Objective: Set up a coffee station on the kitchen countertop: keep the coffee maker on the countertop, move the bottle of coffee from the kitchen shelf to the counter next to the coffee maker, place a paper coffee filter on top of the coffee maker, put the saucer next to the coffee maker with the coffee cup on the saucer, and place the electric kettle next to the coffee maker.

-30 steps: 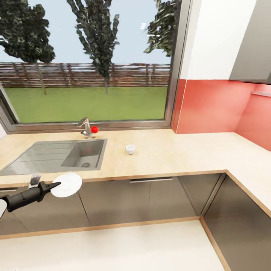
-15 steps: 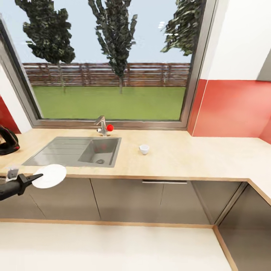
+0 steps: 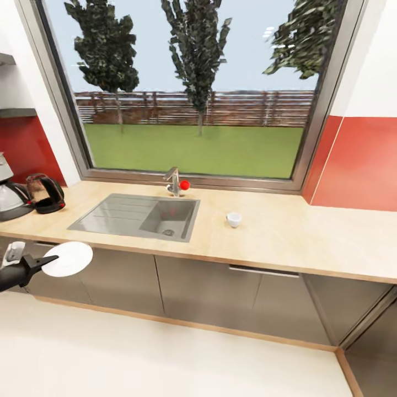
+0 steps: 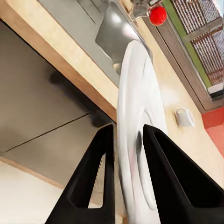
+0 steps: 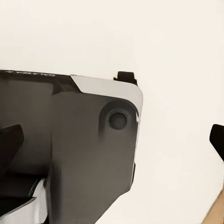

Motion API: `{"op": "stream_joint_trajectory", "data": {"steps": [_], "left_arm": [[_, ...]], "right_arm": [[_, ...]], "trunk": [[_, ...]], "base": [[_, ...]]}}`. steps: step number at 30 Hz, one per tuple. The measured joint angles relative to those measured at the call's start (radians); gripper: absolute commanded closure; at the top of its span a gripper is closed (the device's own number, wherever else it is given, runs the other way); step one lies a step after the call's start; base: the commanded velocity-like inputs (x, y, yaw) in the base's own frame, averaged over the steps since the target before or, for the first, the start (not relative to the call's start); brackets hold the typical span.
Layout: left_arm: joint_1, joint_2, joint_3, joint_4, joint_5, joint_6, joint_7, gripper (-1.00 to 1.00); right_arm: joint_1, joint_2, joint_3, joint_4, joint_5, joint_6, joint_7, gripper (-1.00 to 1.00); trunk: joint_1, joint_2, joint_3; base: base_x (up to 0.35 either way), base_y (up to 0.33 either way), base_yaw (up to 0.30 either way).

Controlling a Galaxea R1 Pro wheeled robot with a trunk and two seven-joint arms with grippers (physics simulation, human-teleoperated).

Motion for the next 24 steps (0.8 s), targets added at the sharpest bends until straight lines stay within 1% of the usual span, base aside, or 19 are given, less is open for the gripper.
{"op": "stream_joint_trajectory", "data": {"steps": [3, 6, 11, 12, 14, 16, 18, 24], "left_arm": [[0.003, -0.002, -0.003, -0.014, 0.003, 0.003, -0.001, 1.0], [0.005, -0.004, -0.009, -0.032, 0.001, 0.006, -0.003, 1.0], [0.006, -0.005, -0.009, -0.035, 0.003, 0.003, -0.009, 1.0], [0.007, -0.011, -0.009, -0.035, 0.005, -0.001, -0.012, 1.0], [0.017, -0.017, -0.008, -0.035, 0.004, -0.003, -0.034, 1.0], [0.046, -0.018, -0.005, -0.037, 0.0, -0.007, -0.093, 1.0], [0.06, -0.018, -0.006, -0.038, -0.004, -0.009, -0.121, 1.0], [0.066, -0.019, -0.01, -0.038, -0.005, -0.011, -0.134, 1.0]], "right_arm": [[0.0, 0.008, 0.0, -0.012, 0.001, -0.011, 0.0, -1.0], [0.0, 0.008, 0.0, -0.011, 0.003, -0.078, -0.001, -1.0], [0.0, 0.007, 0.001, -0.008, 0.003, -0.092, -0.002, -1.0], [0.0, 0.007, 0.002, -0.006, 0.003, -0.093, -0.002, -1.0], [0.0, 0.005, 0.002, -0.004, 0.004, -0.093, -0.003, -1.0], [0.0, 0.005, 0.002, -0.003, 0.004, -0.093, -0.003, -1.0], [0.001, 0.005, 0.002, -0.002, 0.004, -0.093, -0.003, -1.0], [0.001, 0.005, 0.002, 0.0, 0.004, -0.093, -0.003, -1.0]], "trunk": [[0.0, 0.0, -0.002], [0.0, 0.0, -0.004], [0.0, 0.0, -0.008], [0.0, 0.0, -0.008], [0.0, 0.0, -0.01], [0.0, 0.0, -0.012], [0.0, 0.0, -0.013], [0.0, 0.0, -0.018]], "base": [[0.0, 0.0, 0.273], [0.0, 0.0, 0.269], [0.0, 0.0, 0.268], [0.0, 0.0, 0.268], [0.0, 0.0, 0.268], [0.0, 0.0, 0.268], [0.0, 0.0, 0.268], [0.0, 0.0, 0.268]]}}
